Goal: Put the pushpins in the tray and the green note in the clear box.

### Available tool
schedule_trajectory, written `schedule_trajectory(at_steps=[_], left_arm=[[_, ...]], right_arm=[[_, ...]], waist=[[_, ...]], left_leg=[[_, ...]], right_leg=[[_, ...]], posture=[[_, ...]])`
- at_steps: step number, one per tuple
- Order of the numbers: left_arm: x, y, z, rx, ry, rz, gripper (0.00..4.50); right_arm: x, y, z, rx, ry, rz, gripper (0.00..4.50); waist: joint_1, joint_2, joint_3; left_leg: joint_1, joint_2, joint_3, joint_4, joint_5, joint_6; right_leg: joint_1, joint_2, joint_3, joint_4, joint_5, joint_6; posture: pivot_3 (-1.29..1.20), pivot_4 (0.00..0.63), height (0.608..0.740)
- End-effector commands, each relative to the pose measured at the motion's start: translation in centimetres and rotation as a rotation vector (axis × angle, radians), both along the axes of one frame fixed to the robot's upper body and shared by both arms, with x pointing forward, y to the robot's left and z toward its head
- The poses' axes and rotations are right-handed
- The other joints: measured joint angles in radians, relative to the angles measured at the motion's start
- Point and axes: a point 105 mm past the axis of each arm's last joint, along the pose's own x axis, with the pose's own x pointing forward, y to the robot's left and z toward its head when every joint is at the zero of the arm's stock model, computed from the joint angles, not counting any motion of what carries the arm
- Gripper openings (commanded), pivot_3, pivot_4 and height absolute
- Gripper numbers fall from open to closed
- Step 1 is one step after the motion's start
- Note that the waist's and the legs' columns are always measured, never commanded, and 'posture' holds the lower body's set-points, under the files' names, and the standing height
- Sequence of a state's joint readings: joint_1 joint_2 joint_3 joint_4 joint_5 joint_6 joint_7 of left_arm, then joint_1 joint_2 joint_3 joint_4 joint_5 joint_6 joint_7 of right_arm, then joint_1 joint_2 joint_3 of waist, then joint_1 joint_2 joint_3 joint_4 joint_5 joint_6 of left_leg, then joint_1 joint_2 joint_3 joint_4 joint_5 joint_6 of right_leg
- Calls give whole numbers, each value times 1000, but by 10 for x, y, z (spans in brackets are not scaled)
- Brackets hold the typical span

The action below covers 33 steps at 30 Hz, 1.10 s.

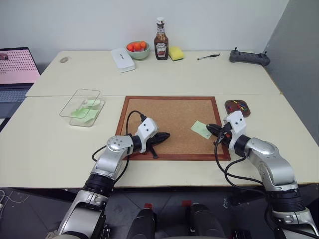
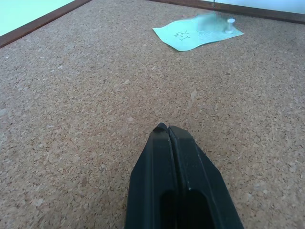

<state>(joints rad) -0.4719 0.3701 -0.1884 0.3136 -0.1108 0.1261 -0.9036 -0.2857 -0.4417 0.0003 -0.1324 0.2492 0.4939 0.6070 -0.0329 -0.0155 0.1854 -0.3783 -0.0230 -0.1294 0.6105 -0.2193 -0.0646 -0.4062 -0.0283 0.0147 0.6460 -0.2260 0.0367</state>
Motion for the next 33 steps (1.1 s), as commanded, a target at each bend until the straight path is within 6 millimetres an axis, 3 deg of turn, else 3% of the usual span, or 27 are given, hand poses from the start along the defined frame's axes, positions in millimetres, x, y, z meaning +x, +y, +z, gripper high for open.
schedule_trajectory(at_steps=[1,5,9,16,27,33], left_arm=[[-6,3,-18,42,57,2,0],[-7,3,-18,43,57,0,0],[-6,2,-18,44,57,-3,0],[-6,0,-17,40,54,-4,0],[-7,2,-17,37,50,4,0],[-8,3,-17,39,50,5,0]], right_arm=[[3,-1,26,30,-92,-11,36],[23,-17,38,-15,-170,-130,36],[48,-40,44,-172,-270,-276,36],[87,-81,39,-383,-274,-512,36],[101,-89,19,-460,-196,-536,36],[102,-94,18,-468,-190,-557,1295]], waist=[[0,0,0],[-1,0,0],[0,0,0],[0,0,0],[-1,0,0],[-2,0,0]], left_leg=[[0,0,0,0,0,0],[0,0,0,0,0,0],[0,0,1,0,0,0],[0,0,1,0,0,0],[0,0,2,0,0,0],[0,0,2,0,0,0]], right_leg=[[0,0,0,0,0,0],[0,0,0,0,0,0],[0,0,0,0,0,0],[0,0,1,0,0,0],[0,0,1,0,0,0],[0,0,1,0,0,0]], posture=[[0,150,740],[0,150,740],[0,150,740],[0,150,740],[0,150,740],[0,150,740]])
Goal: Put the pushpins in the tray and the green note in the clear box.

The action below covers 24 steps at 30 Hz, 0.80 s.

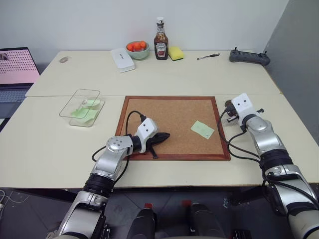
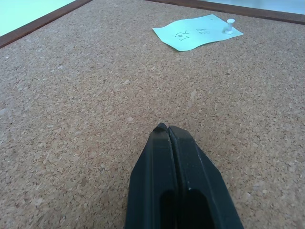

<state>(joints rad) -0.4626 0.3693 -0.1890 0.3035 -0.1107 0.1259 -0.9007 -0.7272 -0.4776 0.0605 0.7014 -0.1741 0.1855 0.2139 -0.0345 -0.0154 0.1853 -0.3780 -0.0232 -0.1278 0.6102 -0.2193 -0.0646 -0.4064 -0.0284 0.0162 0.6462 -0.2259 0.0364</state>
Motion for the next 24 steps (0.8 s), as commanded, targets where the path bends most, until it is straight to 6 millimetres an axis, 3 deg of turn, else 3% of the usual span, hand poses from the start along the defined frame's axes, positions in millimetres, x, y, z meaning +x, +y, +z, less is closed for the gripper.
schedule_trajectory(at_steps=[1,8,14,20,24], left_arm=[[-6,3,-16,41,50,4,0],[-7,3,-16,43,49,1,0],[-6,2,-16,44,48,-4,0],[-6,2,-16,46,49,-6,0],[-7,2,-17,47,51,-8,0]], right_arm=[[5,-2,22,-9,-74,-10,1577],[5,-1,28,13,-98,-16,2940],[1,-1,54,56,-187,-8,4123],[-15,7,79,121,-257,87,4123],[-39,41,67,288,-145,305,4123]], waist=[[0,0,0],[-1,0,0],[-1,0,0],[1,0,0],[0,0,0]], left_leg=[[0,0,0,0,0,0],[0,0,0,0,0,0],[0,0,0,0,0,0],[0,0,-1,0,0,0],[0,0,-1,0,0,0]], right_leg=[[0,0,0,0,0,0],[0,0,0,0,0,0],[0,0,0,0,0,0],[0,0,0,0,0,0],[0,0,0,0,0,0]], posture=[[0,150,740],[0,150,740],[0,150,740],[0,150,740],[0,150,740]])
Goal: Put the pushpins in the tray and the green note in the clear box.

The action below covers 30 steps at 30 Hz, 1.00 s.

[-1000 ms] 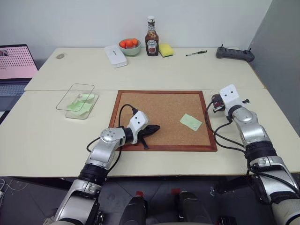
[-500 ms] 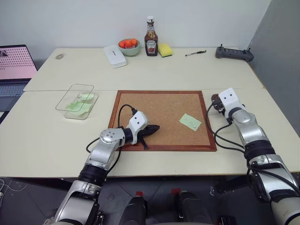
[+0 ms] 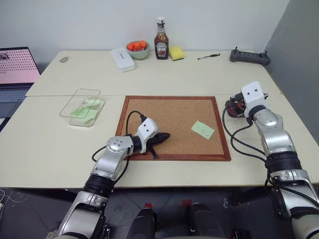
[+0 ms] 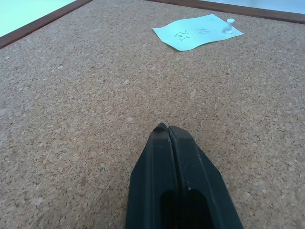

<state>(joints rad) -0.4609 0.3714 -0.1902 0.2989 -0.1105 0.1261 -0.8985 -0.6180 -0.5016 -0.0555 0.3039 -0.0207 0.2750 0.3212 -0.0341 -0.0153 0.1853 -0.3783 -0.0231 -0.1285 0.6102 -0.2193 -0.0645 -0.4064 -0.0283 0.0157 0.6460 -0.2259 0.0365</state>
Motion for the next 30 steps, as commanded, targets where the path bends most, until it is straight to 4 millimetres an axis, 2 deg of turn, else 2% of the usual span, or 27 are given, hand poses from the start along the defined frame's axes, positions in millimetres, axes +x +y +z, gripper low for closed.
schedule_trajectory(at_steps=[1,4,9,14,19,23,30], left_arm=[[-7,2,-17,45,55,-8,0],[-7,2,-18,44,57,-7,0],[-7,2,-19,43,61,-4,0],[-7,3,-19,44,64,-4,0],[-7,3,-19,41,66,-1,0],[-7,3,-19,40,66,2,0],[-7,4,-20,42,68,2,0]], right_arm=[[-28,35,0,107,63,252,4123],[-56,56,-21,143,176,412,4123],[-85,75,-50,152,292,518,4123],[-88,83,-68,141,335,519,4123],[-84,84,-74,149,334,509,4123],[-83,78,-73,157,326,501,3555],[-86,69,-72,204,340,502,2165]], waist=[[0,0,0],[1,0,0],[-1,0,0],[-1,0,0],[1,0,0],[1,0,0],[1,0,0]], left_leg=[[0,0,0,0,0,0],[0,0,-1,0,0,0],[0,0,0,0,0,0],[0,0,0,0,0,0],[0,0,-1,0,0,0],[0,0,-1,0,0,0],[0,0,-1,0,0,0]], right_leg=[[0,0,0,0,0,0],[0,0,-1,0,0,0],[0,0,0,0,0,0],[0,0,0,0,0,0],[0,0,-1,-1,0,0],[0,0,-1,0,0,0],[0,0,-1,0,0,0]], posture=[[0,150,740],[0,150,740],[0,150,740],[0,150,740],[0,150,740],[0,150,740],[0,150,740]])
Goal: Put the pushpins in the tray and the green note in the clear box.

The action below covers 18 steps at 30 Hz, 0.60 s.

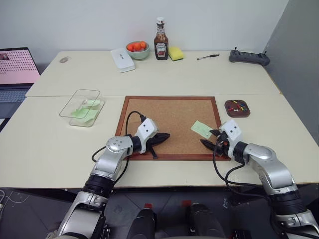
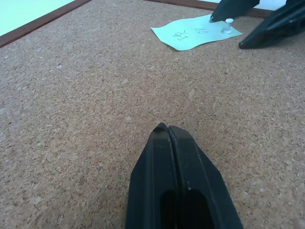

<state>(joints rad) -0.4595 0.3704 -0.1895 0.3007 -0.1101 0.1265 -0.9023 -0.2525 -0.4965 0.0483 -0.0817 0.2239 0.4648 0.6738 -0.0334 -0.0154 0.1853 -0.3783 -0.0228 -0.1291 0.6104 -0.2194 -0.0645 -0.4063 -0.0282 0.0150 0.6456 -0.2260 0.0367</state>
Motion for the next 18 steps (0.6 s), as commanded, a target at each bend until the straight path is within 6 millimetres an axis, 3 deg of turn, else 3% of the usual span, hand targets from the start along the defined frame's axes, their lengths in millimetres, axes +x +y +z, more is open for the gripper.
schedule_trajectory(at_steps=[1,10,18], left_arm=[[-7,4,-19,42,64,3,0],[-7,4,-19,45,64,0,0],[-8,5,-20,48,64,4,0]], right_arm=[[0,-6,9,30,-24,-2,1935],[3,-3,9,-7,-50,4,88],[3,-1,14,-11,-71,26,41]], waist=[[0,0,0],[-1,0,0],[-2,0,0]], left_leg=[[0,0,0,0,0,0],[0,0,0,0,0,0],[0,0,0,0,0,0]], right_leg=[[0,0,0,0,0,0],[0,0,0,0,0,0],[0,0,0,0,0,0]], posture=[[0,150,740],[0,150,740],[0,150,740]])
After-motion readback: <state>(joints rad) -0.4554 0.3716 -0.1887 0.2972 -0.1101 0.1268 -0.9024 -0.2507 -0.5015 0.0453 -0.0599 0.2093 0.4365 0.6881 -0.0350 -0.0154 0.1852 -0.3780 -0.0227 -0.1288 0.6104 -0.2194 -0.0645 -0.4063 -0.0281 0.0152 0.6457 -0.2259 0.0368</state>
